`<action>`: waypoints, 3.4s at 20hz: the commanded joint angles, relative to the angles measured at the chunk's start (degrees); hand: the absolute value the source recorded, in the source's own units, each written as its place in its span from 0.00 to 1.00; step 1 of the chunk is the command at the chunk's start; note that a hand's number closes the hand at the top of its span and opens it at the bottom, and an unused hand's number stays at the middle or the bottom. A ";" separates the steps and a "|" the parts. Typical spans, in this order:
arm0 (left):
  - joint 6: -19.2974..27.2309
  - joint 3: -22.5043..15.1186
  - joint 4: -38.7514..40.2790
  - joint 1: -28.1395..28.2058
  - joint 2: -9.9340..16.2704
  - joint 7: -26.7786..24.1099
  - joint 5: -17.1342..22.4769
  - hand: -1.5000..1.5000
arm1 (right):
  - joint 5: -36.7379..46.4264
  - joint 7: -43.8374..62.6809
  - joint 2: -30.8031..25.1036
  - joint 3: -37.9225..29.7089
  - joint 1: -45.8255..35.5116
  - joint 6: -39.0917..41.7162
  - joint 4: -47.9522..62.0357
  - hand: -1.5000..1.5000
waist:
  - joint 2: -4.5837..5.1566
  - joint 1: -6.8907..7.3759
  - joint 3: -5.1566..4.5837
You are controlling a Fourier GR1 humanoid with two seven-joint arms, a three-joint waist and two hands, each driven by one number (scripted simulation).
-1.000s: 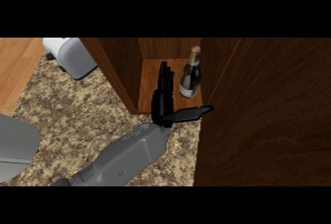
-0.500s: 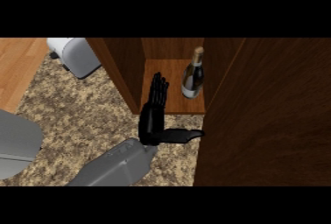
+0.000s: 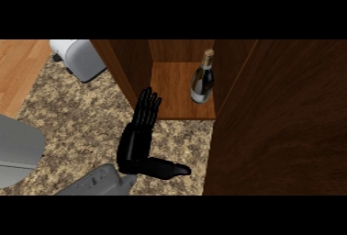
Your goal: Pick up the wine, place it into the cabinet and close the cabinet
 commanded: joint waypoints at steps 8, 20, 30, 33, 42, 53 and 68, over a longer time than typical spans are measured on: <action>-7.90 1.30 -19.25 14.63 16.15 0.06 -4.24 1.00 | -6.64 3.47 -5.66 4.37 2.45 9.04 -6.98 1.00 | -0.13 0.16 -0.06; -13.41 10.95 -32.12 28.12 31.79 0.04 -1.05 0.00 | -5.34 10.42 -0.01 22.80 2.26 6.55 -8.95 1.00 | -0.27 0.64 -0.10; -25.97 22.58 -30.43 42.18 41.19 -6.56 6.34 0.00 | 8.13 14.52 3.75 46.38 -8.73 -6.95 0.35 1.00 | -0.61 1.56 -0.24; -29.89 25.64 -27.07 43.59 43.42 -7.19 7.76 0.00 | 10.36 14.97 3.75 51.54 -13.39 -13.97 2.21 1.00 | -0.75 1.76 -0.36; -40.75 30.45 -24.02 50.67 48.47 -10.31 8.40 0.00 | 13.78 7.55 3.46 48.63 -26.04 -31.63 11.52 1.00 | -0.56 3.96 -0.33; -51.25 36.84 -16.13 53.48 49.21 -10.56 10.73 0.00 | 9.10 7.31 3.63 37.34 -44.98 -42.06 26.96 1.00 | 0.25 3.07 -0.28; -56.09 43.27 -14.85 58.55 47.81 -7.90 8.91 0.00 | -16.29 -0.71 3.80 19.69 -63.01 -14.98 57.58 1.00 | 0.56 3.55 -0.07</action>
